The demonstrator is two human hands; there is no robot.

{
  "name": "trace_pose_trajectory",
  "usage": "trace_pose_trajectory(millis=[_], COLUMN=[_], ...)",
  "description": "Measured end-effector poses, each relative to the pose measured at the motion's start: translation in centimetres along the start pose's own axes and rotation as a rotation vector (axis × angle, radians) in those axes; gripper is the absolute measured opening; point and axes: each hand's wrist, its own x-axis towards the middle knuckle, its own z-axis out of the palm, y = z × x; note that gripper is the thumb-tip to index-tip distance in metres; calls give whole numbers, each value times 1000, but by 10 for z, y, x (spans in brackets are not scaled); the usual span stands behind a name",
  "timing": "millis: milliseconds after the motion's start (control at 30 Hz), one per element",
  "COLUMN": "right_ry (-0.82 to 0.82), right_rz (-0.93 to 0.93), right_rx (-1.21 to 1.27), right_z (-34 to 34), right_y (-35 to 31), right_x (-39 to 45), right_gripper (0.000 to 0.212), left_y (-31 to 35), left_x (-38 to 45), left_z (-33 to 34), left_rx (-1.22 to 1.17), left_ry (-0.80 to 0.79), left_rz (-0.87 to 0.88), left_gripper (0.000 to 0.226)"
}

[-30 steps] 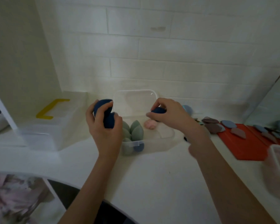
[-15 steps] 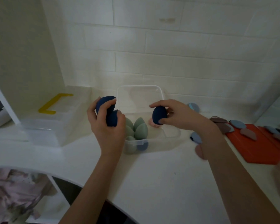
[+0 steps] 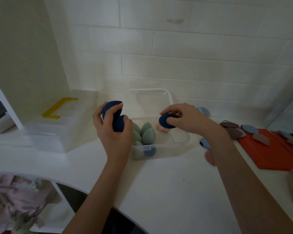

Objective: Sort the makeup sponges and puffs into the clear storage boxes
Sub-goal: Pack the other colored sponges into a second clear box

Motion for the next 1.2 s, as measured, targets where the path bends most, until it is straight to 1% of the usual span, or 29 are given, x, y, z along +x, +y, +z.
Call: trace_pose_trajectory(millis=[100,200,267,400,500,567,633,700,833,967,1067,1133,1200], right_ry=[35,-50,-73,-29,65,115,108,62,84,104,107,147,194], right_rz=[-11,4,15,6,26,18,6,3,13,-5,-7,-7,-6], right_rx=[11,41,-31,-75,-179,-139,-24,13,1,-162,-56,-31,-35], right_z=[0,1,3,10,17,22,25,26,27,36,41,41,40], right_y=[-2,-2,0,-2,-5,-5,-4,-2,-3,-7,-5,-2,-1], right_x=[0,-2,-1,3,7,7,7,7,11,13,12,11,12], right_gripper=[28,33,27,12,16,20,19,16,11,15,14,11,7], left_y=[0,1,1,1,2,2,2,2,1,0,0,2,7], left_x=[0,0,0,0,0,0,-1,-1,-2,-2,-1,-1,2], left_z=[0,0,0,0,0,0,0,1,1,1,1,1,0], left_rx=[2,8,4,8,7,9,13,13,7,4,1,-1,16], left_ry=[-4,-4,-3,-4,-5,-7,-10,-14,-13,-16,-15,-27,-74], left_rz=[0,3,-1,12,10,7,17,20,16,32,21,-6,48], left_gripper=[32,31,31,31,31,31,31,31,31,32,32,32,32])
